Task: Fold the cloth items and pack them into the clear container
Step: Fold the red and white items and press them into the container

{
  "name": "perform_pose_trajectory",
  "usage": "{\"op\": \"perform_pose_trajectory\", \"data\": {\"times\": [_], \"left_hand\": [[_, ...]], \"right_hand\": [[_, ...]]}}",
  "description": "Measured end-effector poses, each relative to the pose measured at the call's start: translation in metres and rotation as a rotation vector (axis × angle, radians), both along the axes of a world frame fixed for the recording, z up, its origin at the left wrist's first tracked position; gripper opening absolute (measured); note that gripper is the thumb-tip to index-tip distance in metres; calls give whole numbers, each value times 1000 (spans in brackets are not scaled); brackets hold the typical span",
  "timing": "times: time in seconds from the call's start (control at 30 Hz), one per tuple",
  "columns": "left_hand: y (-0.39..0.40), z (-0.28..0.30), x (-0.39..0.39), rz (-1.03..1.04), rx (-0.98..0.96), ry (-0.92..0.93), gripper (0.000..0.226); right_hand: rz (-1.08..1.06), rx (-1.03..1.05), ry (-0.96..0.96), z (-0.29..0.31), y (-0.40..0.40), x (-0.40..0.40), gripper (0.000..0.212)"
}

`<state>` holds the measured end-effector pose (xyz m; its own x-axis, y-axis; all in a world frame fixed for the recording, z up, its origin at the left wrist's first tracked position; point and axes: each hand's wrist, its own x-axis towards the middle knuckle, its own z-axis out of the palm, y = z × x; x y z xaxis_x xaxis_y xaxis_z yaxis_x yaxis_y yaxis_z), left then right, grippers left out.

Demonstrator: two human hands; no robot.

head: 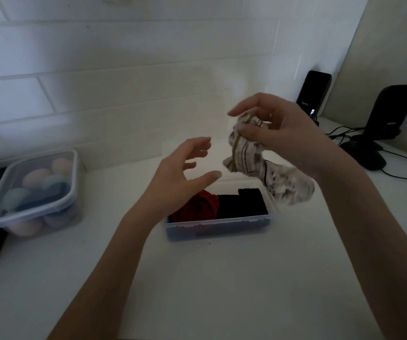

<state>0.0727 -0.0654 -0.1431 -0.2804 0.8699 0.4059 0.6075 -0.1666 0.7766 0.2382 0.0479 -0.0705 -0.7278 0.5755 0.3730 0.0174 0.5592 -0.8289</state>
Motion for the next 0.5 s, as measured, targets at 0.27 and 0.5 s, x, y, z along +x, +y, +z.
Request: {"op": "perform_pose_trajectory", "data": {"times": [0.27, 0.5], "left_hand": [[-4, 9, 5, -126, 25, -411, 18], [-3, 11, -6, -185, 15, -843, 33]], "right_hand": [[310, -510, 317, -7, -19, -22, 44], [182, -914, 402, -15, -2, -25, 45]]}}
